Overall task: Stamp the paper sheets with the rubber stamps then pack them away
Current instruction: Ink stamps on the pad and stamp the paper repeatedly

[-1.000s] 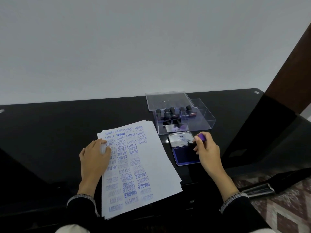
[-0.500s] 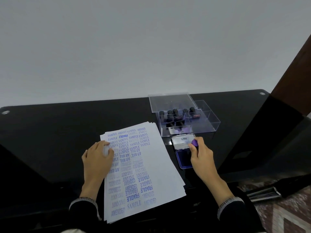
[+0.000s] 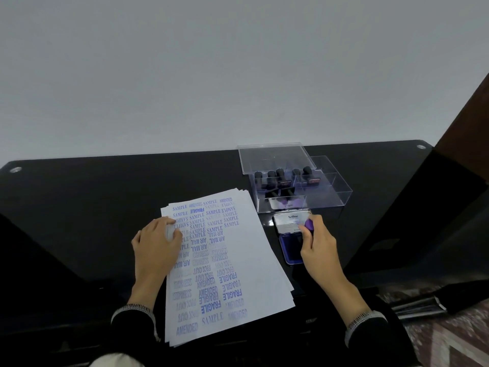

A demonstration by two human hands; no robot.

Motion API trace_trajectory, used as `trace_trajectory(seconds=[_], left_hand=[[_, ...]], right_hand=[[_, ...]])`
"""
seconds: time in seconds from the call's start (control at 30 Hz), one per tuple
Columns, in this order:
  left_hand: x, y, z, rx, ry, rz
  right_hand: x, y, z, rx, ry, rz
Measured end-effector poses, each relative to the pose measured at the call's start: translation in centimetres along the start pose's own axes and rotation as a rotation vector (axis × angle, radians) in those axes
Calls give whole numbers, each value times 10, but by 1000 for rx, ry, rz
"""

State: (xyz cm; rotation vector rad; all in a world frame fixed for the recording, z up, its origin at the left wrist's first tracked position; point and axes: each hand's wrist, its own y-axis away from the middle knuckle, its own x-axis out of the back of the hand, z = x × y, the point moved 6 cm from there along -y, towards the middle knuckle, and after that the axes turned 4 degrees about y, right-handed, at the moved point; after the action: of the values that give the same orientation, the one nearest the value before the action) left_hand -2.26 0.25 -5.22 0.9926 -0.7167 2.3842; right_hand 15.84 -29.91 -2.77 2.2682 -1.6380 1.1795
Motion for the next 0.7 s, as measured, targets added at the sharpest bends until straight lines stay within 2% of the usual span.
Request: trace_trajectory(seconds=[0.2,0.4,0.6,0.7], left_hand=[[0,0,2,11,2,-6],[-1,-2,0,38,-15,-27],[-2,-1,-1,10,-11,-7],[-2,-1,-1,12,-10,-7]], right_hand=[[-2,-6,-2,-63,39,-53],[-13,7,-7,-89,93,-22],[-12,6,-16,-31,93,45],[-14,1,-27,-30,30,75]])
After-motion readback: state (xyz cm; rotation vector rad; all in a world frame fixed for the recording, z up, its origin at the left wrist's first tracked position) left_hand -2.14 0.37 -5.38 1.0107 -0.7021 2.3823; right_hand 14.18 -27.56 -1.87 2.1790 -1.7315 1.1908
